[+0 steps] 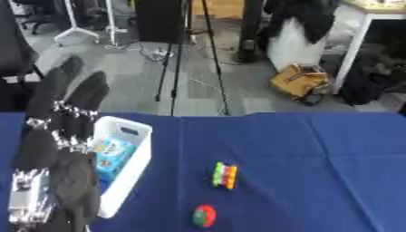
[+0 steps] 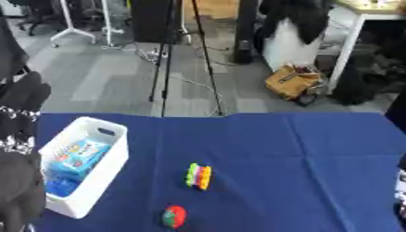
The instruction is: Pick up objects on the table and place them in the box.
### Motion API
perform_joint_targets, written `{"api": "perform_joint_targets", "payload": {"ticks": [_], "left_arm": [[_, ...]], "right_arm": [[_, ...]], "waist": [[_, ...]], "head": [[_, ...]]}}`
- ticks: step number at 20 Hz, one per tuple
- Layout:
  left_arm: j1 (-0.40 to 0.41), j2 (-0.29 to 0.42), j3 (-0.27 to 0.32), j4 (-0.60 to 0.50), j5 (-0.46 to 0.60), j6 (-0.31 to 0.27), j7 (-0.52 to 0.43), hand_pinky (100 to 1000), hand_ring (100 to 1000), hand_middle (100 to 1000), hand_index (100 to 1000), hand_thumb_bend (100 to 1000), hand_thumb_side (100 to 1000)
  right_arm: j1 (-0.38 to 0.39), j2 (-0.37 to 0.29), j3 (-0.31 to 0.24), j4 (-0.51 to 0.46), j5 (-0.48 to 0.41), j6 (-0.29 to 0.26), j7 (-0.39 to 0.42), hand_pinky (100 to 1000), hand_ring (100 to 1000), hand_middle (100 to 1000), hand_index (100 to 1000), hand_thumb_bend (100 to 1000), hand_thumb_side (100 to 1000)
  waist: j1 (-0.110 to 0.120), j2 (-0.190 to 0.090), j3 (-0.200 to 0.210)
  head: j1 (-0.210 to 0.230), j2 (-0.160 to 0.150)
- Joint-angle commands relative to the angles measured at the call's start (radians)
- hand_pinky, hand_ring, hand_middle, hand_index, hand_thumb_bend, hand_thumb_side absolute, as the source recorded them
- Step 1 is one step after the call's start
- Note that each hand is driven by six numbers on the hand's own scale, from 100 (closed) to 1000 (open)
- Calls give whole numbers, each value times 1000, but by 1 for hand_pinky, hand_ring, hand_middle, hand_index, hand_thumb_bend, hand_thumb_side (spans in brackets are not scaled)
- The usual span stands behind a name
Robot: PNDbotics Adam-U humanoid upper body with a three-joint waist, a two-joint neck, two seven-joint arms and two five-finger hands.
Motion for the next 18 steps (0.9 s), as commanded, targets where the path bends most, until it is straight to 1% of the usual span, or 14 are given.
{"api": "perform_joint_targets", "payload": {"ticks": [1,3,4,7,9,12,16,18], "left_arm": [[1,17,-7,-15,7,-1,-9,951,900,921,945,100,1000],[8,18,-9,-15,12,-3,-12,951,900,922,945,100,1000],[11,19,-9,-15,14,-3,-14,952,900,921,944,100,1000],[18,20,-12,-15,19,-5,-20,952,900,920,942,100,1000],[21,21,-14,-15,22,-5,-25,952,900,920,940,100,1000],[26,24,-16,-15,27,-5,-29,951,900,919,938,100,1000],[32,26,-21,-15,35,-4,-37,951,899,917,935,100,1000],[34,26,-23,-15,40,-4,-41,951,899,917,933,100,1000]], "right_arm": [[19,-106,35,-16,23,34,66,822,820,810,946,142,947],[29,-146,62,-16,33,53,109,829,826,818,948,153,947],[31,-156,70,-16,36,57,122,842,840,835,956,174,956],[44,-212,105,-16,38,59,192,861,859,859,968,199,981],[44,-241,119,-16,28,60,232,864,864,863,971,209,987],[43,-282,137,-16,7,64,282,871,872,869,972,228,990],[44,-358,176,-16,-2,72,351,885,887,878,964,245,989],[41,-385,191,-16,-7,77,382,886,889,877,962,249,987]], "waist": [[-12,-29,1],[-20,-31,3],[-22,-32,4],[-34,-35,8],[-39,-36,10],[-45,-37,12],[-55,-39,18],[-58,-40,20]], "head": [[-8,25],[-14,34],[-16,37],[-26,58],[-28,66],[-31,71],[-35,76],[-39,78]]}}
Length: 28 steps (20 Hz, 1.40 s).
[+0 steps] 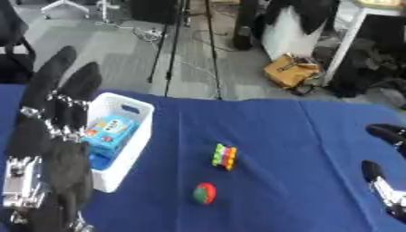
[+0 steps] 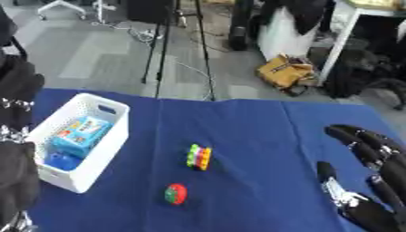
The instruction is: Pick up objects on the table and place them in the box.
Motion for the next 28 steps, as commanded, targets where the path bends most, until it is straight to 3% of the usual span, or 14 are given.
{"api": "perform_joint_targets", "payload": {"ticks": [1,11,14,28], "left_arm": [[-5,10,-8,-15,9,0,-10,950,898,916,932,100,1000],[-2,10,-22,-15,28,5,-33,949,895,912,923,100,1000],[-1,7,-27,-15,35,6,-41,948,894,910,919,100,1000],[2,-10,-50,-15,64,10,-74,937,890,897,890,100,1000]], "right_arm": [[-12,-83,15,-16,-14,7,48,890,894,882,959,258,984],[-96,-180,51,-16,-71,78,208,921,938,917,995,338,967],[-139,-196,57,-16,-96,107,257,935,956,936,1000,326,973],[-345,-207,100,-16,-203,254,521,992,999,958,1000,400,926]], "waist": [[-1,-28,2],[-11,-29,20],[-13,-31,27],[-23,-38,72]], "head": [[-9,8],[-31,1],[-41,1],[-94,11]]}}
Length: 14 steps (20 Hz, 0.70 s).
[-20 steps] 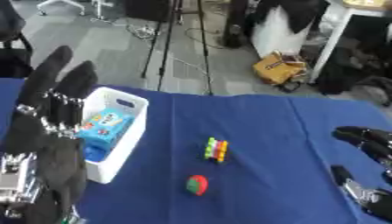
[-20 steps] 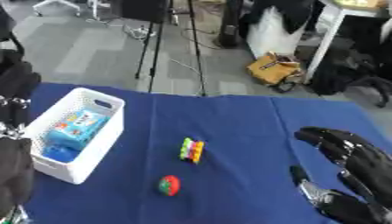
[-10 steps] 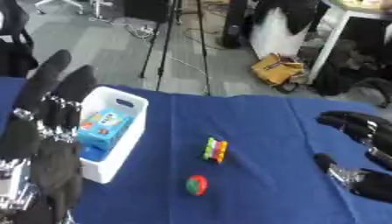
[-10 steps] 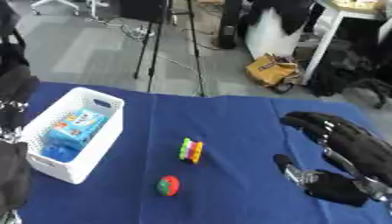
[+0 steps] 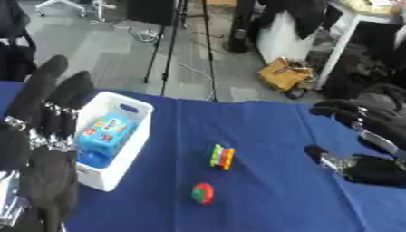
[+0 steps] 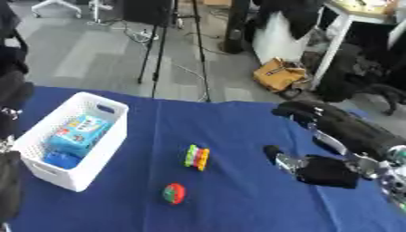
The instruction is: Pick up objects on the table and place them in the box.
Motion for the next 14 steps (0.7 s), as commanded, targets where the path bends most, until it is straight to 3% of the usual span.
{"api": "perform_joint_targets", "payload": {"ticks": [1,3,6,9,14], "left_arm": [[-8,-10,-9,-15,10,0,-11,937,890,896,889,100,1000],[-9,-12,-11,-15,14,-1,-15,936,890,895,888,100,1000],[-12,-17,-16,-15,19,-1,-21,936,890,898,888,100,1000],[-14,-21,-19,-15,26,0,-27,936,890,900,887,100,1000],[-19,-25,-24,-15,34,0,-35,935,889,899,886,100,1000]], "right_arm": [[-39,-35,-1,-16,-21,32,47,992,999,957,1000,408,923],[-62,-25,4,-16,-29,56,68,993,998,954,1000,436,883],[-92,-7,15,-13,-30,91,124,1000,1000,952,1000,504,731],[-124,20,19,7,-38,116,166,1000,1000,948,1000,499,753],[-166,61,35,73,-43,120,144,1000,996,937,1000,480,763]], "waist": [[2,-25,4],[0,-24,10],[-2,-22,24],[-1,-19,33],[-1,-13,44]], "head": [[-12,7],[-19,8],[-33,8],[-41,7],[-56,0]]}}
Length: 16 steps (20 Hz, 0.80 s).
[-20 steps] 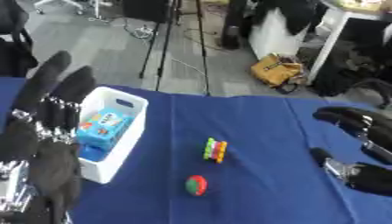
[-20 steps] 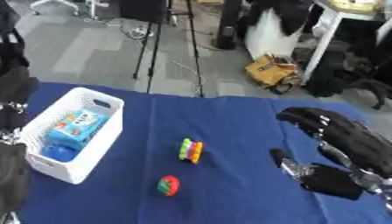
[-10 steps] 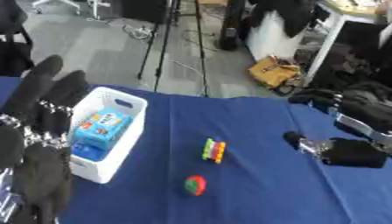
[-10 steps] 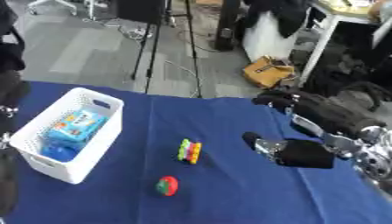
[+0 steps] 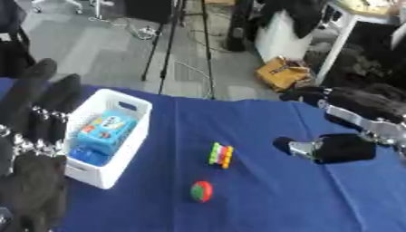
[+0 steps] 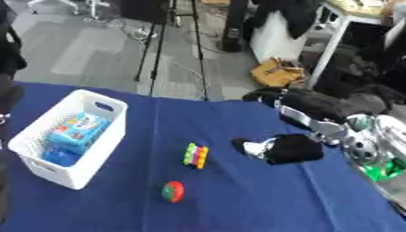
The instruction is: Pick up objects on the table and place them in the box.
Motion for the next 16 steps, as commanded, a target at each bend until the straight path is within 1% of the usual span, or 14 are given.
{"api": "perform_joint_targets", "payload": {"ticks": [1,3,4,8,12,16], "left_arm": [[-16,-8,-8,-15,9,0,-8,935,889,899,885,100,1000],[-17,-9,-9,-15,13,0,-11,935,889,898,883,100,1000],[-17,-9,-10,-15,14,0,-12,934,889,898,881,100,1000],[-19,-10,-12,-15,18,1,-15,934,890,898,879,100,1000],[-24,-15,-17,-15,25,1,-20,934,890,897,879,100,1000],[-25,-20,-17,-15,28,2,-23,934,890,897,878,100,1000]], "right_arm": [[-32,3,4,37,-8,0,-12,1000,997,940,1000,481,760],[-49,15,16,63,5,-6,-15,1000,1000,948,1000,481,755],[-59,26,22,78,12,-9,-13,1000,1000,956,1000,496,746],[-95,60,43,140,30,-23,0,1000,1000,952,1000,507,737],[-136,104,53,222,42,-27,1,1000,1000,951,1000,511,726],[-177,153,73,302,94,-44,-7,1000,1000,953,1000,518,718]], "waist": [[3,-15,2],[3,-14,6],[4,-13,8],[3,-9,14],[4,-5,27],[9,-6,29]], "head": [[-9,-5],[-13,-6],[-16,-6],[-23,-7],[-35,-14],[-48,-23]]}}
